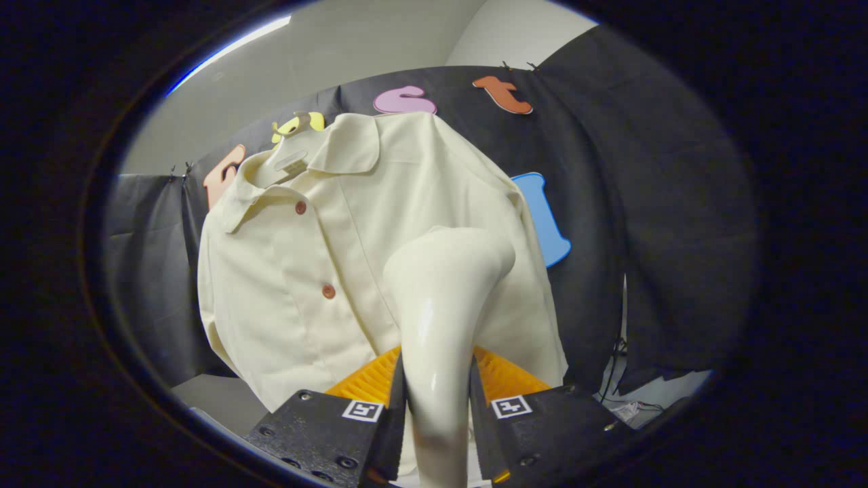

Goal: Iron the clothes twice with a garment steamer, once on the left side and once on the right side.

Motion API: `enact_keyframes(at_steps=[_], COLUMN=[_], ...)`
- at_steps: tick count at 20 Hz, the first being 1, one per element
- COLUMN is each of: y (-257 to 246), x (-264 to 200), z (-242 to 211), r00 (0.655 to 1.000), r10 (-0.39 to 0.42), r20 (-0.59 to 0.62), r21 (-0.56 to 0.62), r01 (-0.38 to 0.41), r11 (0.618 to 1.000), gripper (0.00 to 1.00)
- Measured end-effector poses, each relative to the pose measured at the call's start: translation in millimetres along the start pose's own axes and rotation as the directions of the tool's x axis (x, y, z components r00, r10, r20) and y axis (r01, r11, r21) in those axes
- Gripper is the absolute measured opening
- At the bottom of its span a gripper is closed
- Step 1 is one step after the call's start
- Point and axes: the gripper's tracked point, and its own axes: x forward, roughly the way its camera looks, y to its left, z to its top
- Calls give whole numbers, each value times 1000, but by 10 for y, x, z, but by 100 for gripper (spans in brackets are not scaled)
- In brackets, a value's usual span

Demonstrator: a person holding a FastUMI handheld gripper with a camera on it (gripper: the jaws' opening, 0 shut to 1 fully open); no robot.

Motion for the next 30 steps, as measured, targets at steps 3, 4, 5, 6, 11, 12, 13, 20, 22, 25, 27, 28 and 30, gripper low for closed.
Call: enact_keyframes(at_steps=[3, 4, 5, 6, 11, 12, 13, 20, 22, 25, 27, 28, 30], y=[-151, -182, -206, -250, -520, -605, -661, -1036, -1123, -1197, -1233, -1252, -1255], x=[-48, -64, -75, -72, -164, -181, -196, -356, -400, -461, -508, -535, -586], z=[-353, -461, -545, -613, -1046, -1131, -1225, -1888, -2021, -2210, -2331, -2389, -2472], r00=[1000, 999, 999, 999, 997, 996, 995, 984, 981, 975, 971, 969, 966], r10=[-10, -6, -2, -6, -46, -61, -72, -105, -116, -124, -128, -129, -129], r20=[-28, -41, -46, -47, -69, -70, -74, -144, -157, -182, -200, -210, -223], r21=[34, 50, 64, 71, 72, 73, 80, 105, 99, 113, 110, 112, 123], r01=[11, 8, 5, 10, 51, 66, 78, 121, 133, 146, 152, 155, 160], r11=[999, 999, 998, 997, 996, 995, 994, 987, 986, 983, 982, 981, 980], gripper=[44, 44, 44, 43, 43, 44, 44, 44, 44, 44, 44, 44, 44])
